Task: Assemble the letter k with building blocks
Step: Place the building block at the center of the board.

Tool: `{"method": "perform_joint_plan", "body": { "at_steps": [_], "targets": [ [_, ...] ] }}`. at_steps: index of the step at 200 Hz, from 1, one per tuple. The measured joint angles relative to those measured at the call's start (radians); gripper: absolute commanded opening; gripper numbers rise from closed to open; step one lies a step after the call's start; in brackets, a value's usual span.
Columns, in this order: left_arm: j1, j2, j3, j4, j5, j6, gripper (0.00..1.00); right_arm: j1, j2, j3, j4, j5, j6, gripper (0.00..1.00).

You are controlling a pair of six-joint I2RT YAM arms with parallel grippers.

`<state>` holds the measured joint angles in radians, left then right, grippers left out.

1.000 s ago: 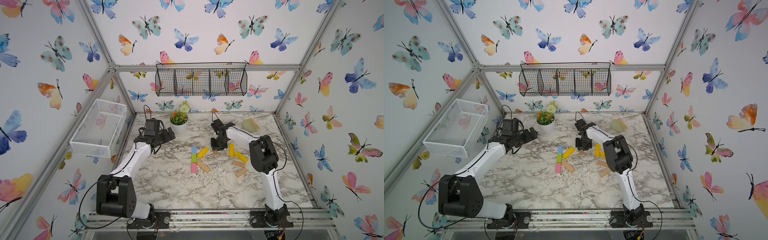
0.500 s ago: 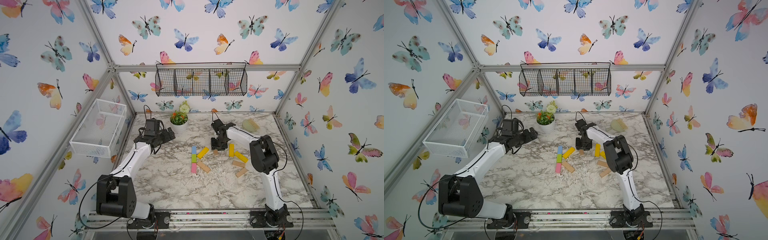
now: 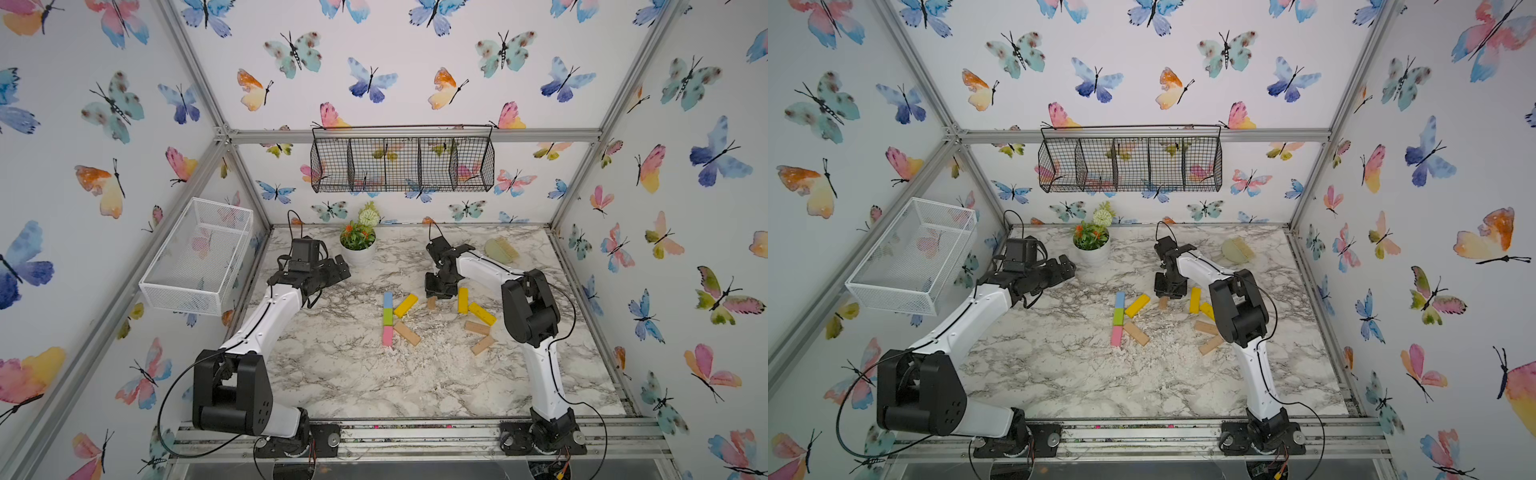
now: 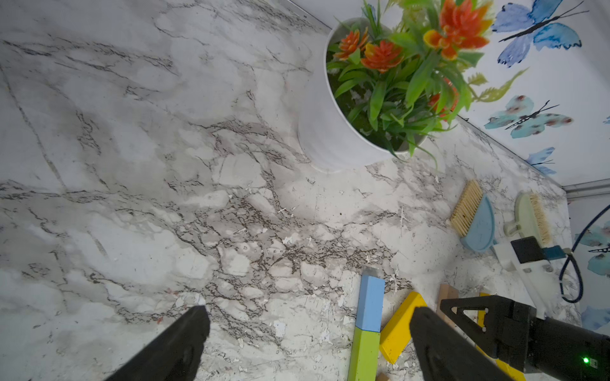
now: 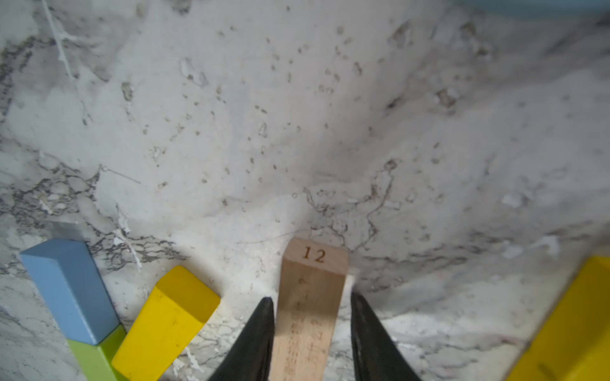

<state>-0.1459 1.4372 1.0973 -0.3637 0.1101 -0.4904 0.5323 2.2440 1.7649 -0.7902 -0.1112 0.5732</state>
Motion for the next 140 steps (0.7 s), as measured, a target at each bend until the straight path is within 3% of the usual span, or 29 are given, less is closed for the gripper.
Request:
{"method": "perform_joint_plan", "body": {
  "at_steps": [140],
  "targets": [
    [0.000,0.000,0.000,0.000,0.001,0.000,0.98,-0.003,0.000,-0.002,0.005,-0.002,-0.033,0.34]
  ]
}}
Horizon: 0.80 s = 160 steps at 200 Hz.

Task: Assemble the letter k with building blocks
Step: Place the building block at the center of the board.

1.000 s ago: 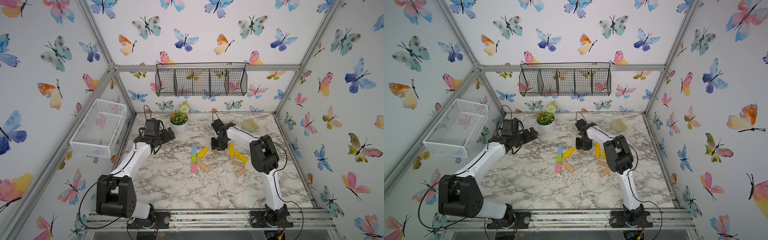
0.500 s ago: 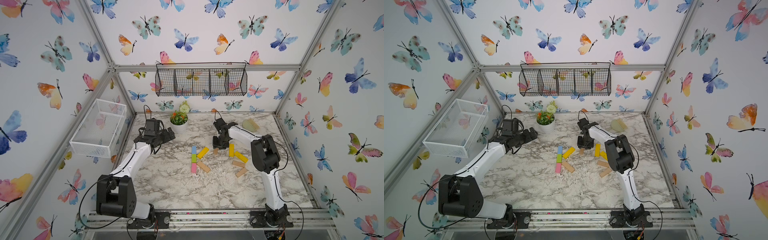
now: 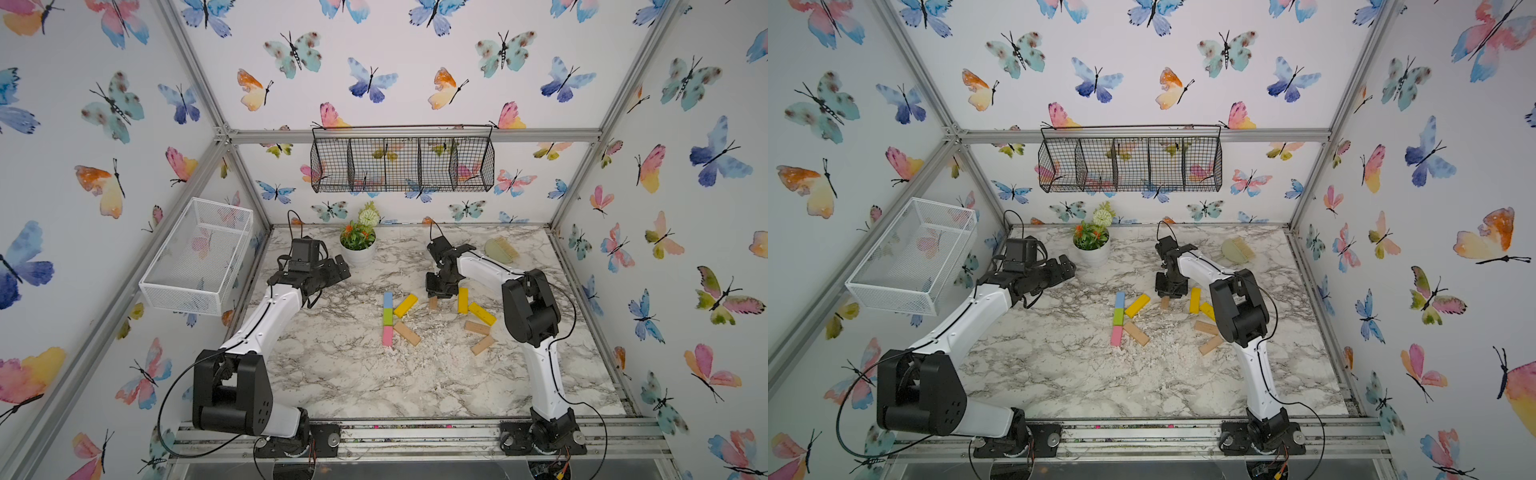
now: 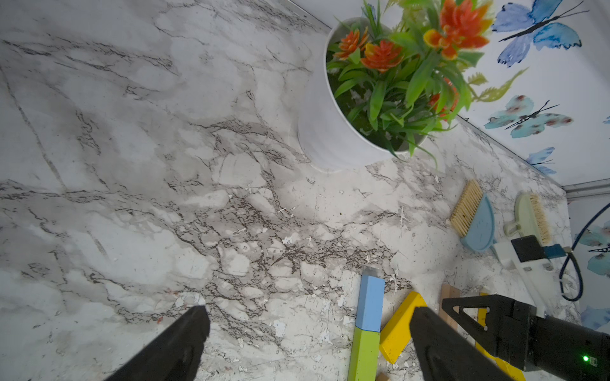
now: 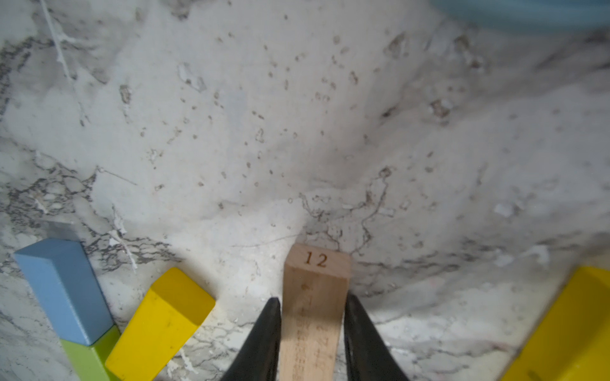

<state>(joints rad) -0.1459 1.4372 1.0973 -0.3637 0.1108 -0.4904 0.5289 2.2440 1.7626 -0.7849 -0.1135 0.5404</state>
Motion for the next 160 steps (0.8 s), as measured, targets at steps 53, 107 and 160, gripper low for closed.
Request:
{"method": "perform_joint_plan", "body": {
  "at_steps": [53,107,160],
  "targets": [
    [0.000,0.000,0.000,0.000,0.000,0.000,0.98,0.000,0.000,0.000,-0.003,-0.004,-0.032,0.34],
    [0.000,0.000,0.000,0.000,0.000,0.000,0.98,0.001,0.000,0.000,-0.004,-0.014,-0.052,0.34],
    [0.000,0.000,0.000,0.000,0.000,0.000,0.98,0.002,0.001,0.001,-0.003,-0.026,-0.057,0.34]
  ]
}}
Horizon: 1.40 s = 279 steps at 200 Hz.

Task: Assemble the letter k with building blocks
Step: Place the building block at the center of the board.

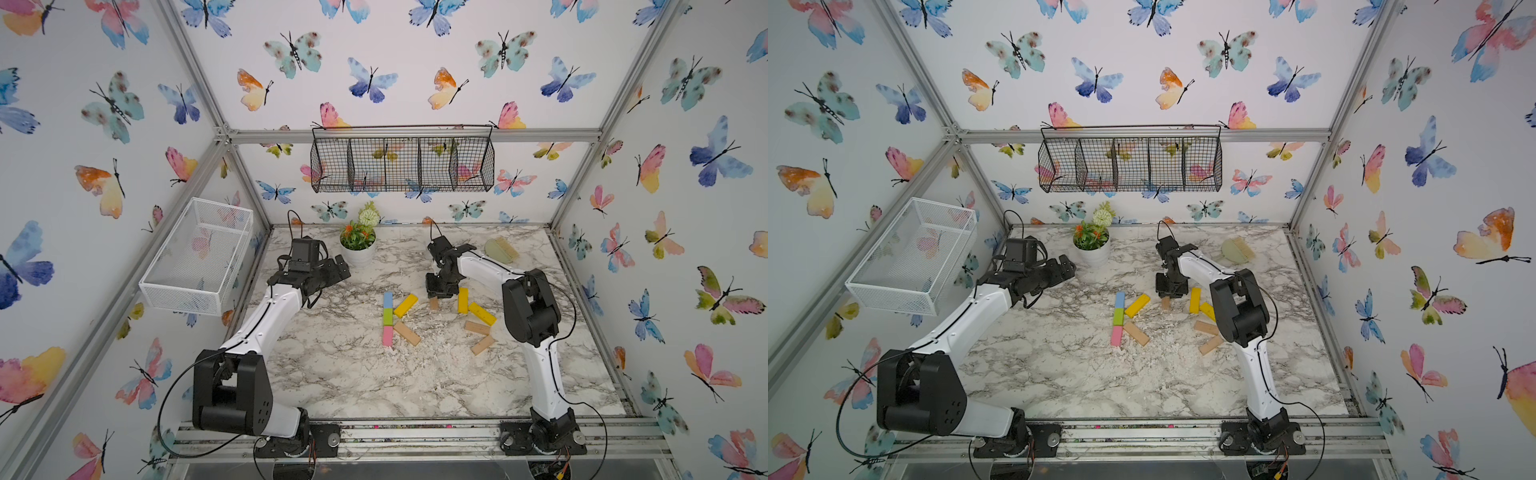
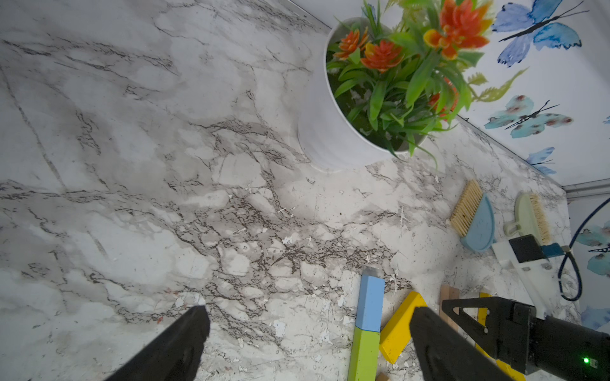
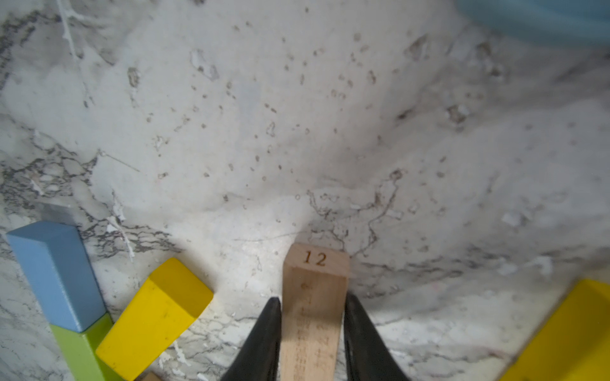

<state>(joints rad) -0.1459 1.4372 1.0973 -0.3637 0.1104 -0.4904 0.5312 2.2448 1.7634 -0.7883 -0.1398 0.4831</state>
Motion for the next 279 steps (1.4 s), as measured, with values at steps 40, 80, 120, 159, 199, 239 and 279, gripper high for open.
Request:
{"method": "perform_joint_plan", "body": {
  "at_steps": [40,80,120,159,199,239,279],
  "targets": [
    [0.000,0.000,0.000,0.000,0.000,0.000,0.98,0.000,0.000,0.000,0.000,-0.002,-0.006,0.33],
    [0.000,0.000,0.000,0.000,0.000,0.000,0.98,0.000,0.003,0.004,0.000,-0.007,-0.010,0.32],
    [0.000,0.000,0.000,0.000,0.000,0.000,0.98,0.000,0.007,0.011,0.001,-0.015,-0.015,0.39],
    [0.000,0.000,0.000,0.000,0.000,0.000,0.98,0.001,0.007,0.015,0.009,-0.019,-0.013,0.48],
    [0.000,0.000,0.000,0.000,0.000,0.000,0.98,0.003,0.007,0.016,0.010,-0.018,-0.006,0.48],
    [0.000,0.000,0.000,0.000,0.000,0.000,0.98,0.003,0.007,0.016,0.011,-0.003,0.016,0.47],
    [0.000,0.000,0.000,0.000,0.000,0.000,0.98,0.003,-0.015,-0.015,0.042,0.025,0.061,0.48]
  ]
}}
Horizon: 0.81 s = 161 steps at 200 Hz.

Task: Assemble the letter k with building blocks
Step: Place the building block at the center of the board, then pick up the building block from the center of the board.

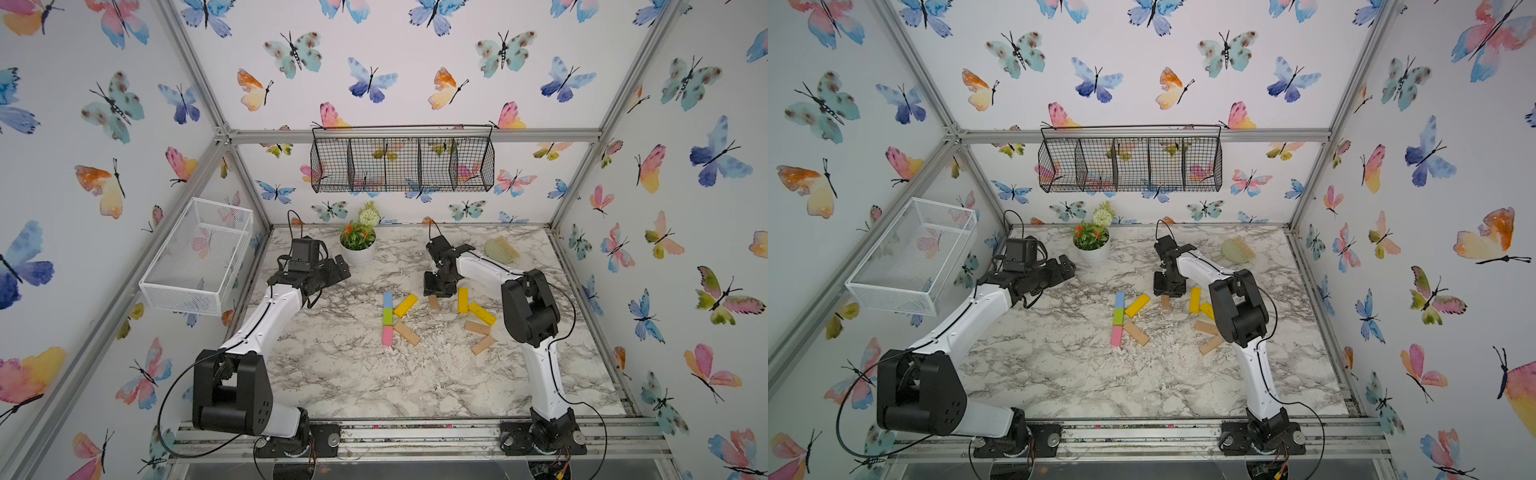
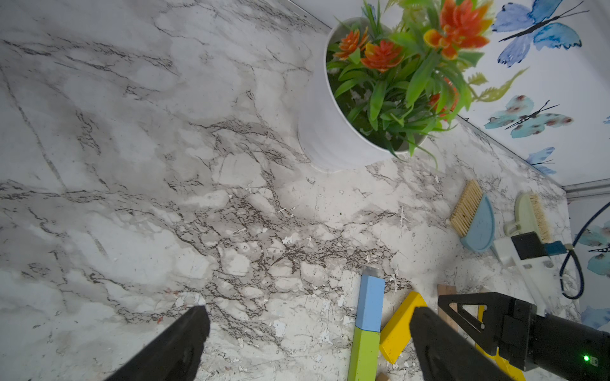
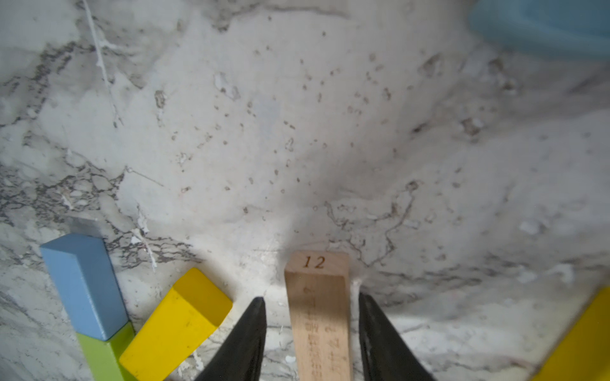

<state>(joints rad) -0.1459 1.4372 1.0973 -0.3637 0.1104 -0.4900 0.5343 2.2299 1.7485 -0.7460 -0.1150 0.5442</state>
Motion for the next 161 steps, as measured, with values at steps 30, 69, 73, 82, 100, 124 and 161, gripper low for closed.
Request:
{"method": "perform_joint_plan", "body": {
  "at_steps": [30,69,73,82,100,124,161],
  "targets": [
    [0.000,0.000,0.000,0.000,0.000,0.000,0.98,-0.004,-0.065,-0.034,0.029,0.026,0.026,0.49],
    [-0.006,0.000,0.000,0.000,0.000,0.000,0.98,-0.018,-0.267,-0.078,0.130,0.028,0.046,0.52],
    [-0.007,0.000,0.000,0.000,-0.001,0.001,0.98,-0.021,-0.292,-0.087,0.146,0.026,0.048,0.53],
    [-0.013,0.000,0.000,0.001,-0.001,0.005,0.97,-0.029,-0.345,-0.112,0.182,0.020,0.051,0.54],
    [-0.048,0.000,-0.001,0.003,-0.003,0.020,0.97,-0.058,-0.450,-0.187,0.247,0.009,0.064,0.55],
    [-0.179,0.001,-0.001,0.014,-0.022,0.050,0.96,-0.143,-0.569,-0.335,0.307,-0.006,0.093,0.56],
    [-0.531,0.087,0.032,0.036,-0.066,0.132,0.94,-0.429,-0.789,-0.666,0.410,-0.061,0.181,0.56]
  ]
}}
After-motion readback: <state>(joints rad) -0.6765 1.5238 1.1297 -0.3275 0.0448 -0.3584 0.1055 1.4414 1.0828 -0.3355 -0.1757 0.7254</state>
